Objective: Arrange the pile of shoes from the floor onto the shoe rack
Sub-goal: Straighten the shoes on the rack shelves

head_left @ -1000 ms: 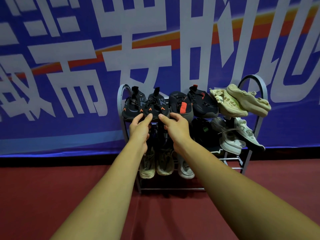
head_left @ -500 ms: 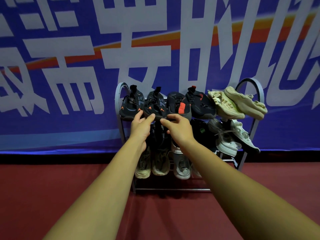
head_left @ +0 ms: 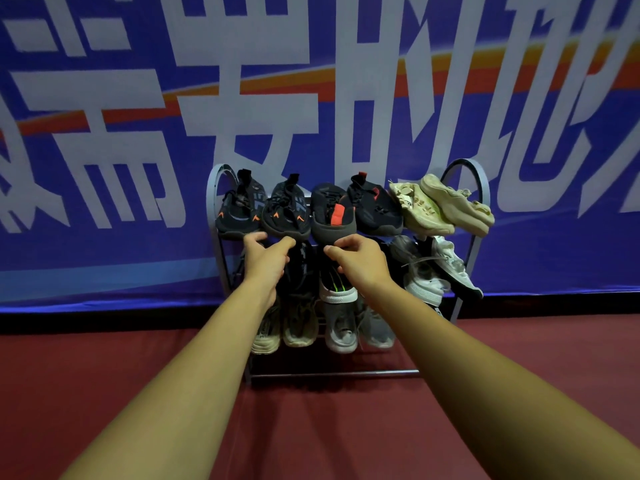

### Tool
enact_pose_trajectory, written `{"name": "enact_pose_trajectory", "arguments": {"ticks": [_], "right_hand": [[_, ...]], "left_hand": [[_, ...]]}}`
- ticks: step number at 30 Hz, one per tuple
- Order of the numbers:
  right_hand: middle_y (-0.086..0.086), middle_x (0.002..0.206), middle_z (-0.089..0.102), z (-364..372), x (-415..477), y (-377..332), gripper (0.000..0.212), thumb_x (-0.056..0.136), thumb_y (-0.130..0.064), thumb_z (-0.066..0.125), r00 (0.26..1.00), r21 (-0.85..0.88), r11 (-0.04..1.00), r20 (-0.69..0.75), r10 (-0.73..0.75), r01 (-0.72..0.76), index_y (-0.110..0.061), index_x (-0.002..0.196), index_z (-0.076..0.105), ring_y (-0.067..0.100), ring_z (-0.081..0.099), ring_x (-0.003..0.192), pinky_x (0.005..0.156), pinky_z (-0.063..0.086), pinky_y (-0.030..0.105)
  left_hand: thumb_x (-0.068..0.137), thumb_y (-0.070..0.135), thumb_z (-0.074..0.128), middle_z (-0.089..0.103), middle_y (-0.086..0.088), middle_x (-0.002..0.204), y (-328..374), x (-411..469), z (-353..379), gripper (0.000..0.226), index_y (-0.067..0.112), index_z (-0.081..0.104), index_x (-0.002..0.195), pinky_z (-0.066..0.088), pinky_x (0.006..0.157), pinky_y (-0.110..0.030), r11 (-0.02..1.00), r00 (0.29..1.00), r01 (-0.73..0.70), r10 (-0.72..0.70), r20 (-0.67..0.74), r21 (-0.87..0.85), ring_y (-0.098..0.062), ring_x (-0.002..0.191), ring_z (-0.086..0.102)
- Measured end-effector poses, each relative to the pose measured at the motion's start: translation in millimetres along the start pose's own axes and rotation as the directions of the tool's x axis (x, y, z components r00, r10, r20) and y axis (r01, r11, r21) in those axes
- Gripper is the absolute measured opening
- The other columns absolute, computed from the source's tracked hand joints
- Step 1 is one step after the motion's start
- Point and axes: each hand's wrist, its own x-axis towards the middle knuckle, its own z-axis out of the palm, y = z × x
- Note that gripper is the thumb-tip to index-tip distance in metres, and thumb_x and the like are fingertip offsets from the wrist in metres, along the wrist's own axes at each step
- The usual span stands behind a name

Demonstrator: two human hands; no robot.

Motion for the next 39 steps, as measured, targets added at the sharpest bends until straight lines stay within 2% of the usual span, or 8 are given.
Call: {"name": "enact_pose_trajectory", "arguments": {"ticks": [4,7,14,18,21,25,34,39], "right_hand": [[0.006,0.107,0.07,-8.5,-3.6,0.3,0.036,0.084,-0.034,0.078,1.0,-0.027,1.0,0.001,0.004,-0.004,-0.011,0.11,0.068,0.024,0.067,0.102,0.092,0.057,0.047],[0.007,0.109,0.069,-15.1,-4.4,1.9,0.039,0.084,-0.035,0.078,1.0,-0.038,0.999,-0.013,0.016,-0.016,-0.01,0.113,0.067,0.025,0.067,0.102,0.093,0.056,0.047],[0.009,0.124,0.064,-18.3,0.2,4.9,0.058,0.086,-0.037,0.074,0.999,-0.049,0.998,-0.037,0.023,-0.025,-0.01,0.135,0.056,0.028,0.063,0.112,0.096,0.054,0.048],[0.004,0.114,0.066,-18.9,4.3,7.3,0.062,0.088,-0.035,0.071,0.999,-0.04,0.999,-0.035,0.018,-0.02,-0.016,0.143,0.049,0.028,0.066,0.108,0.096,0.054,0.049],[0.0,0.101,0.07,-20.3,7.9,9.9,0.052,0.09,-0.032,0.069,1.0,-0.054,0.998,-0.004,-0.017,0.017,-0.022,0.139,0.055,0.026,0.069,0.099,0.095,0.055,0.048],[-0.001,0.114,0.071,-22.0,11.2,12.7,0.055,0.092,-0.03,0.066,0.999,-0.084,0.995,0.002,-0.053,0.053,-0.029,0.145,0.05,0.025,0.069,0.103,0.097,0.053,0.046],[-0.004,0.124,0.07,-24.1,10.4,13.4,0.055,0.093,-0.019,0.059,0.998,0.0,0.999,0.052,-0.036,0.036,-0.037,0.145,0.051,0.022,0.069,0.104,0.1,0.052,0.042],[-0.008,0.129,0.063,-33.0,6.0,9.3,0.059,0.094,-0.011,0.058,0.994,0.1,0.995,0.109,-0.029,0.018,-0.035,0.147,0.049,0.012,0.065,0.084,0.079,0.05,0.029]], "left_hand": [[0.083,0.031,0.072,0.063,-0.001,0.091,-3.0,-6.5,6.7,0.027,0.022,0.055,0.102,0.041,0.058,-0.026,0.999,0.997,0.023,-0.026,0.07,0.046,-0.013,0.075,0.058],[0.084,0.032,0.072,0.061,0.003,0.083,-4.7,-11.4,15.1,0.021,0.024,0.054,0.092,0.04,0.054,-0.023,0.998,0.994,0.031,-0.036,0.105,0.055,-0.011,0.071,0.056],[0.084,0.042,0.073,0.065,0.001,0.101,-9.1,-15.4,37.7,0.043,0.018,0.059,0.116,0.043,0.061,-0.025,0.992,0.983,0.122,-0.123,0.136,0.012,-0.013,0.084,0.06],[0.084,0.046,0.072,0.069,0.0,0.109,-6.1,-11.9,47.5,0.033,0.022,0.063,0.104,0.043,0.062,-0.025,0.978,0.97,0.2,-0.188,0.158,-0.066,-0.013,0.09,0.063],[0.083,0.048,0.073,0.073,-0.001,0.107,-2.9,-8.1,52.8,0.032,0.024,0.063,0.102,0.044,0.064,-0.026,0.953,0.949,0.275,-0.247,0.197,-0.127,-0.013,0.09,0.064],[0.084,0.047,0.073,0.071,-0.001,0.104,1.5,-2.3,58.4,0.052,0.019,0.06,0.126,0.044,0.064,-0.026,0.901,0.919,0.368,-0.316,0.236,-0.228,-0.013,0.089,0.063],[0.084,0.037,0.074,0.071,0.001,0.089,7.8,-3.2,72.5,0.047,0.014,0.063,0.124,0.038,0.056,-0.023,0.895,0.921,0.378,-0.337,0.195,-0.238,-0.01,0.076,0.062],[0.08,0.046,0.073,0.073,0.002,0.093,12.1,-6.1,72.6,0.049,0.015,0.068,0.116,0.042,0.061,-0.026,0.901,0.911,0.393,-0.352,0.217,-0.186,-0.013,0.082,0.062]]}}
